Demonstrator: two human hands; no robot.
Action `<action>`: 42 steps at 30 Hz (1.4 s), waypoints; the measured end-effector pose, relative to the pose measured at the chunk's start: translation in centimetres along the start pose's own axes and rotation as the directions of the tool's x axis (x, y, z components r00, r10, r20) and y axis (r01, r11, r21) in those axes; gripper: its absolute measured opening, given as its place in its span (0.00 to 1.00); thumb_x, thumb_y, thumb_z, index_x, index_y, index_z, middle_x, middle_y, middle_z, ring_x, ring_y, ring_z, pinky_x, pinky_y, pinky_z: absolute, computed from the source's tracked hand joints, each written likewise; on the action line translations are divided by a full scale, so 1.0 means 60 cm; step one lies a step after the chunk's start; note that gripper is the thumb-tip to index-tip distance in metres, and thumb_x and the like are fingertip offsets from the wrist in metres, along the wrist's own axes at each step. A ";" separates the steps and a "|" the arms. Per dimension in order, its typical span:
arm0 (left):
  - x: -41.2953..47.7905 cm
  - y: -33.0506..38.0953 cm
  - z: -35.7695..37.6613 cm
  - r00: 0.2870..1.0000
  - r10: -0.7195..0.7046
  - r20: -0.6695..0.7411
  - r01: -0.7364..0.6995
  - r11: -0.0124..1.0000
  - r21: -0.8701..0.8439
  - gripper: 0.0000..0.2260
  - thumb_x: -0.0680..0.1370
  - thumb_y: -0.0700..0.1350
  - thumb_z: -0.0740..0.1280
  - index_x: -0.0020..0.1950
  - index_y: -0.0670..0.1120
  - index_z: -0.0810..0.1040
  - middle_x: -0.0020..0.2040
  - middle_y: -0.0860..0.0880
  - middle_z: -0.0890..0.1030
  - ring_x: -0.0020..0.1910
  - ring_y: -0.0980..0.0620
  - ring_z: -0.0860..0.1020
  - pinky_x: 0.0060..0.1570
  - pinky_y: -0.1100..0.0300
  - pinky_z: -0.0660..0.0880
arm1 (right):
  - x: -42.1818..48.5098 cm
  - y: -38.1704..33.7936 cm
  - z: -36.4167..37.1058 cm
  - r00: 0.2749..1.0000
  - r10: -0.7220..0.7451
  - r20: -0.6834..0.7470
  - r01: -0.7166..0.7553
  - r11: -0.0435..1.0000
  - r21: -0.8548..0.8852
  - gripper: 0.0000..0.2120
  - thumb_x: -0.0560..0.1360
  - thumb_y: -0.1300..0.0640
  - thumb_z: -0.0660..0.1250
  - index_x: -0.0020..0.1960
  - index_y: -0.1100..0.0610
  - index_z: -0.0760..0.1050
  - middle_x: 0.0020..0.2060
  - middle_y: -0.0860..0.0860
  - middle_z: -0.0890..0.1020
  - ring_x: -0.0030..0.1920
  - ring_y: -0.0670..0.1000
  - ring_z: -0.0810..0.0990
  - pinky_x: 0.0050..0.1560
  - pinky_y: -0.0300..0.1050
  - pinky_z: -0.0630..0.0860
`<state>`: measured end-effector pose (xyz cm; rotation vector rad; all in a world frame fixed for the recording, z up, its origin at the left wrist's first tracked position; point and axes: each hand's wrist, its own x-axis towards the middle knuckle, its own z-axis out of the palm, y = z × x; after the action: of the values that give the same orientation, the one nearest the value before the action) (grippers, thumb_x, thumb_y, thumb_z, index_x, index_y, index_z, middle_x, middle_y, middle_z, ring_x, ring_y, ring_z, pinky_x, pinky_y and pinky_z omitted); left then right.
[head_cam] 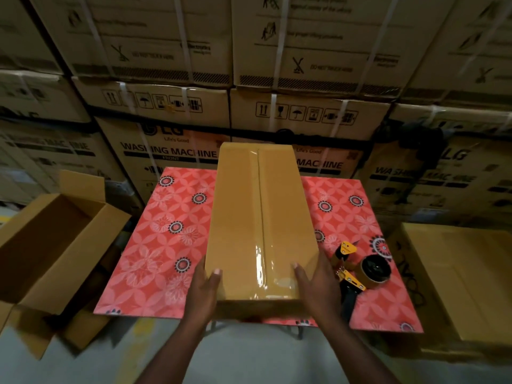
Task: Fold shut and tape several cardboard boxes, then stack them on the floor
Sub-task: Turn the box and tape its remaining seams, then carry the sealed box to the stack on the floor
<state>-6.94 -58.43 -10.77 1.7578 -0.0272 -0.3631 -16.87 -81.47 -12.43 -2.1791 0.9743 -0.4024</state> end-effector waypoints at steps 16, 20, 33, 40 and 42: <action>0.182 0.063 0.016 0.991 -0.018 0.132 0.003 0.993 0.115 0.20 0.85 0.49 0.61 0.76 0.45 0.68 0.68 0.50 0.75 0.66 0.50 0.72 0.65 0.57 0.66 | 0.210 -0.053 -0.005 0.913 0.092 0.397 -0.230 0.920 0.317 0.13 0.75 0.48 0.75 0.57 0.49 0.77 0.55 0.48 0.83 0.48 0.46 0.81 0.45 0.39 0.75; 0.229 0.079 0.029 0.993 -0.078 0.089 0.068 0.992 0.109 0.21 0.83 0.56 0.62 0.71 0.44 0.74 0.58 0.46 0.81 0.53 0.46 0.78 0.54 0.53 0.74 | 0.244 -0.053 0.001 0.878 0.079 0.471 -0.272 0.893 0.358 0.15 0.72 0.45 0.77 0.56 0.47 0.79 0.54 0.48 0.86 0.50 0.47 0.85 0.51 0.44 0.81; 0.278 0.082 0.051 0.979 -0.130 0.159 0.127 0.991 0.032 0.09 0.86 0.45 0.56 0.65 0.51 0.72 0.47 0.57 0.78 0.44 0.57 0.76 0.39 0.66 0.72 | 0.268 -0.059 0.010 0.859 0.103 0.502 -0.379 0.786 0.488 0.11 0.81 0.47 0.67 0.63 0.44 0.71 0.49 0.39 0.79 0.44 0.37 0.77 0.34 0.29 0.74; 0.293 0.099 0.039 0.968 -0.170 0.185 0.167 0.985 0.033 0.11 0.81 0.52 0.62 0.57 0.48 0.77 0.48 0.52 0.80 0.48 0.49 0.77 0.42 0.59 0.71 | 0.288 -0.071 0.008 0.857 0.123 0.500 -0.389 0.791 0.472 0.11 0.80 0.47 0.69 0.61 0.47 0.76 0.50 0.46 0.84 0.45 0.45 0.83 0.38 0.39 0.78; 0.297 0.106 0.034 0.970 -0.166 0.178 0.163 0.986 0.032 0.13 0.82 0.51 0.61 0.63 0.48 0.77 0.54 0.51 0.82 0.54 0.48 0.80 0.51 0.57 0.75 | 0.290 -0.084 -0.006 0.857 0.122 0.501 -0.389 0.791 0.472 0.10 0.80 0.48 0.69 0.60 0.48 0.76 0.45 0.45 0.83 0.42 0.45 0.83 0.34 0.37 0.77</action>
<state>10.62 -65.65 -9.07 1.7443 -0.0139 -0.6436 -2.80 -92.22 -8.66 -1.4695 0.7569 -0.0244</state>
